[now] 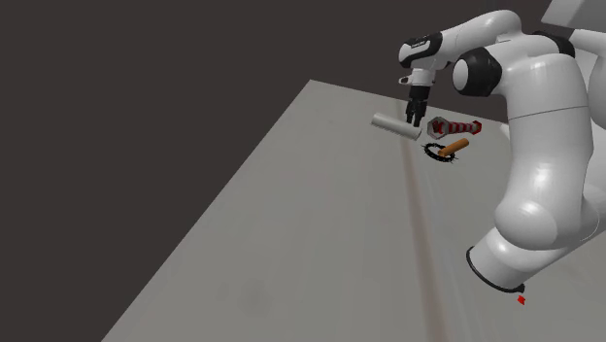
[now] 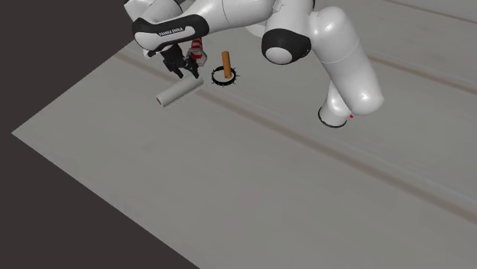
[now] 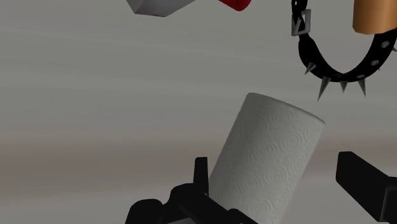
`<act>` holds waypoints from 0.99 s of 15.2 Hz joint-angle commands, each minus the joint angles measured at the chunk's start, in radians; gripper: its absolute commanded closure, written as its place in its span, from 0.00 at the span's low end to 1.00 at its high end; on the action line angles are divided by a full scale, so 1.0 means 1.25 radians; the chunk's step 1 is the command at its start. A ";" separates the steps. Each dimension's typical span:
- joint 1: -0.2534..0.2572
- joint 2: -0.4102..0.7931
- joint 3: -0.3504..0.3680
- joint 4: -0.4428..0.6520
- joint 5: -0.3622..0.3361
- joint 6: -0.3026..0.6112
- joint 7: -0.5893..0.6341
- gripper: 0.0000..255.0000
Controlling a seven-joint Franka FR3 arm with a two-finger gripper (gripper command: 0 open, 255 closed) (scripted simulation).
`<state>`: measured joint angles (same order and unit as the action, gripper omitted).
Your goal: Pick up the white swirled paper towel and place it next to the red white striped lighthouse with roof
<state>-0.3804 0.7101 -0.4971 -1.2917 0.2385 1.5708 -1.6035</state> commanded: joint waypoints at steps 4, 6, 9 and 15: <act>-0.006 0.007 0.001 0.037 0.001 -0.030 0.004 0.00; -0.027 0.031 0.004 0.132 0.005 -0.098 0.009 0.00; -0.037 0.043 0.006 0.175 0.007 -0.127 0.011 0.00; -0.037 0.044 0.006 0.175 0.007 -0.127 0.011 0.00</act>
